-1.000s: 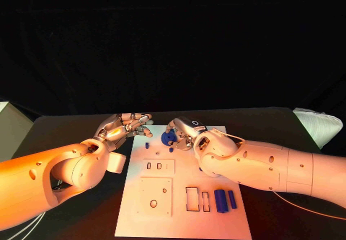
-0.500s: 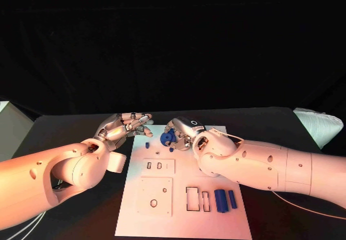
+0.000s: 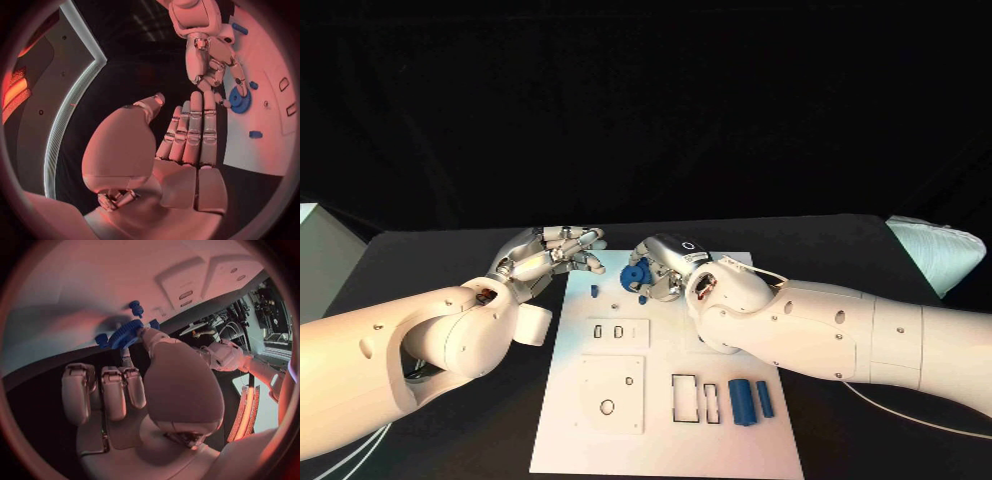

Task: Assemble the parts on the task board

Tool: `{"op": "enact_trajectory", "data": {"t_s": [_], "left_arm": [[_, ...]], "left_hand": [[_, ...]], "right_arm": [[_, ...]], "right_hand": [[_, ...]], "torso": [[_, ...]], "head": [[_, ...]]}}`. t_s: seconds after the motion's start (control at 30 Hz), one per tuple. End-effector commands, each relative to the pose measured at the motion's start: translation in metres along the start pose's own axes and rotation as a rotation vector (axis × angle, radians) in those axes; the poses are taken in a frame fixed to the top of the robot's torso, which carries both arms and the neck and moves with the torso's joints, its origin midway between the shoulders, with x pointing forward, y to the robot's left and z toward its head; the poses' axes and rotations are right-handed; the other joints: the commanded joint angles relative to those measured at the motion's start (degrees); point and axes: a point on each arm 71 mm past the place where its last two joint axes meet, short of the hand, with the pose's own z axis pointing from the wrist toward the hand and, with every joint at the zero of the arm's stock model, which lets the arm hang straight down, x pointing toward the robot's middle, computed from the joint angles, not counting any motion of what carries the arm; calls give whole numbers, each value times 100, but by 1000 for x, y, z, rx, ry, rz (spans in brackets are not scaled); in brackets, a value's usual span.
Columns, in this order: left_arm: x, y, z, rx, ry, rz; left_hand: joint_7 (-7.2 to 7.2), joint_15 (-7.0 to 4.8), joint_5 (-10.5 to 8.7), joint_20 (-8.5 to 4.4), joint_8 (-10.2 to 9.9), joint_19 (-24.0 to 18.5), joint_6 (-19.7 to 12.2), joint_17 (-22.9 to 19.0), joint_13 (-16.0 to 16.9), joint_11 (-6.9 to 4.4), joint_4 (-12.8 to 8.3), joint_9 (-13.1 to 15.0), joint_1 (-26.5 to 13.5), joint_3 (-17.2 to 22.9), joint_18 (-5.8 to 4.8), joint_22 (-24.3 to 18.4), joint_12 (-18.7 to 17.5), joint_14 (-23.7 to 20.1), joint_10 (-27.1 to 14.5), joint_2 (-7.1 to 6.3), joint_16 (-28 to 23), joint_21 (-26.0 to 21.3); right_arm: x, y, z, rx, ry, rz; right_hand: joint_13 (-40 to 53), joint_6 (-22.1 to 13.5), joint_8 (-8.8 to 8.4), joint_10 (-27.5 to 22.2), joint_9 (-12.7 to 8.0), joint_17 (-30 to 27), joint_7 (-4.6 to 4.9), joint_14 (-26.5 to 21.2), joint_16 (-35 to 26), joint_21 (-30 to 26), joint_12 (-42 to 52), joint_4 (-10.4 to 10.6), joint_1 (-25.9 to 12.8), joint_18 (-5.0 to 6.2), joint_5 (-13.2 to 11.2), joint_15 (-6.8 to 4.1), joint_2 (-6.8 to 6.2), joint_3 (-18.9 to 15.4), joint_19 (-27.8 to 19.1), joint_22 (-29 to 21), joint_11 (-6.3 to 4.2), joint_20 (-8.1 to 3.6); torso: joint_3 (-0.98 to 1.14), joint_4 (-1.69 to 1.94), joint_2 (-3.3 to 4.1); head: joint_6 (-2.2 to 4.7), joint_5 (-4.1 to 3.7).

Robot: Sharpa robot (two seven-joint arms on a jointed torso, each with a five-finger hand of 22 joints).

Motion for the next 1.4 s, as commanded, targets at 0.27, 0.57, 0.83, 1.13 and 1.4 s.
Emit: {"op": "enact_trajectory", "data": {"t_s": [0.27,0.57,0.83,1.13,1.4], "left_arm": [[2,-1,1,6,20,-6],[2,-1,1,6,20,-6],[2,-1,1,6,19,-6],[2,-1,1,5,19,-5],[2,-1,1,5,17,-5]], "left_hand": [[36,5,14,-17,-32,-42,-6,8,-4,23,-6,-7,-32,20,-1,5,-27,-25,-30,8,19,31],[36,5,14,-17,-32,-42,-6,8,-4,23,-6,-7,-32,20,-1,5,-27,-25,-30,8,19,31],[36,5,14,-17,-32,-42,-6,8,-4,23,-6,-7,-32,20,-1,5,-27,-25,-30,8,19,31],[36,5,14,-17,-32,-42,-6,8,-4,23,-6,-7,-32,20,-1,5,-27,-25,-30,8,19,31],[38,7,14,-14,-36,-61,-7,11,-4,25,-11,-8,-42,25,-1,18,-28,-37,-34,7,27,48]], "right_arm": [[2,-6,-1,23,22,-14],[1,-5,-3,5,15,-2],[1,-2,-4,-15,9,8],[3,-5,-3,3,36,28],[5,-8,-4,21,80,38]], "right_hand": [[1279,-10,-14,397,-3,1508,-2,598,24,-37,-19,-70,6,-73,-41,35,71,36,170,866,48,42],[1274,-22,-27,391,-8,1508,5,598,24,-35,-24,-105,8,-74,-60,39,26,29,173,871,54,45],[1298,115,44,413,18,1508,-28,598,24,-25,-3,-193,62,-77,-120,23,49,85,182,887,29,39],[1213,-282,-255,322,-89,1508,80,598,24,-121,-93,94,-520,-56,-287,107,126,-485,133,819,130,105],[1222,-182,-299,325,-113,1508,82,598,24,-116,-89,114,-1116,-59,30,120,510,-1114,150,848,139,126]], "torso": [[3,3,2],[2,-1,1],[2,-3,0],[3,-2,-1],[3,-8,4]], "head": [[-12,-1],[-21,7],[-23,9],[-16,4],[-24,6]]}}
